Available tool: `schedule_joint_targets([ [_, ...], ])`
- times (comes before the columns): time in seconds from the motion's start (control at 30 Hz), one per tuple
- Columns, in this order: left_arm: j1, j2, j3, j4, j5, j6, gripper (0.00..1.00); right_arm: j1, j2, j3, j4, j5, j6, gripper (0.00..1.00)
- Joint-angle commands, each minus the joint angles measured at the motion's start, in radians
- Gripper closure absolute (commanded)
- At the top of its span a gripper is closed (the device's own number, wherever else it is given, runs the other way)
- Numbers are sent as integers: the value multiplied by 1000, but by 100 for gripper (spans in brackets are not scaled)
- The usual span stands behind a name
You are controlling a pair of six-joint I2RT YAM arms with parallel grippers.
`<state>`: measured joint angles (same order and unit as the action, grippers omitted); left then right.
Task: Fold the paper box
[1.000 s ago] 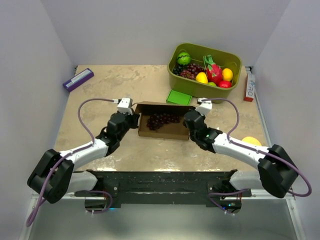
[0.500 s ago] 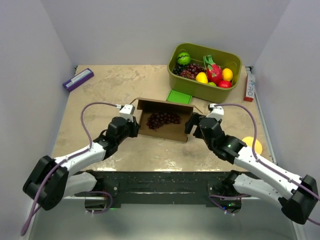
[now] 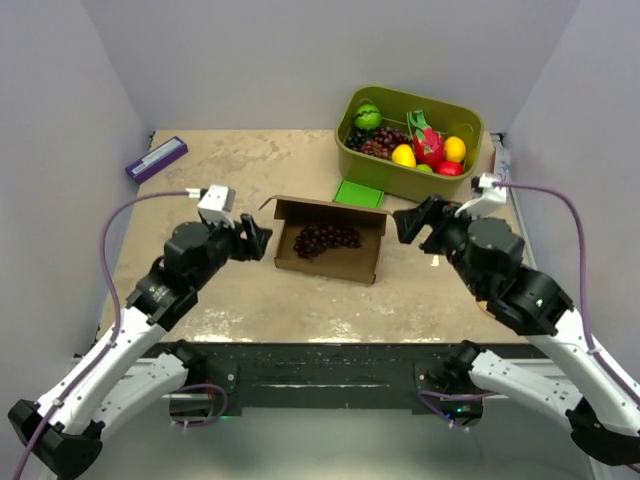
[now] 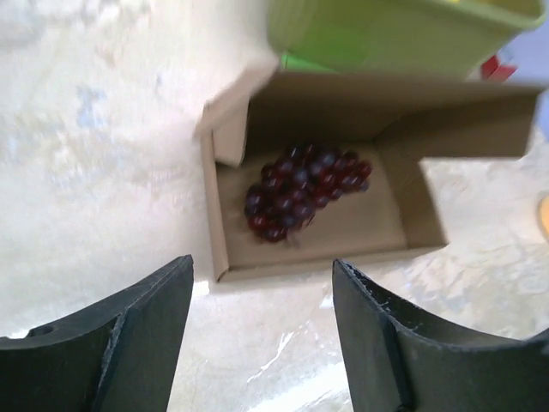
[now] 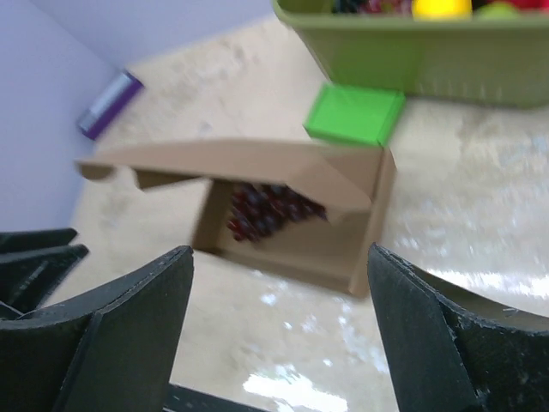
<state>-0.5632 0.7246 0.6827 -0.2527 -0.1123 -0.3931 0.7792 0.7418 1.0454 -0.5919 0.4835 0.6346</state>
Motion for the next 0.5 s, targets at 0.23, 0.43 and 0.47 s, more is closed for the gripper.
schedule_joint_targets([
  [0.23,52,455,561,117,236,89,29,-32,534,458,144,-49,-231,19],
  [0.43,54,624,372,377,356,31,33,-38,663,316,239,-100,-182,24],
  [0.47,52,628,332,400,385,5,35,-37,675,285,242,-124,-144,25],
])
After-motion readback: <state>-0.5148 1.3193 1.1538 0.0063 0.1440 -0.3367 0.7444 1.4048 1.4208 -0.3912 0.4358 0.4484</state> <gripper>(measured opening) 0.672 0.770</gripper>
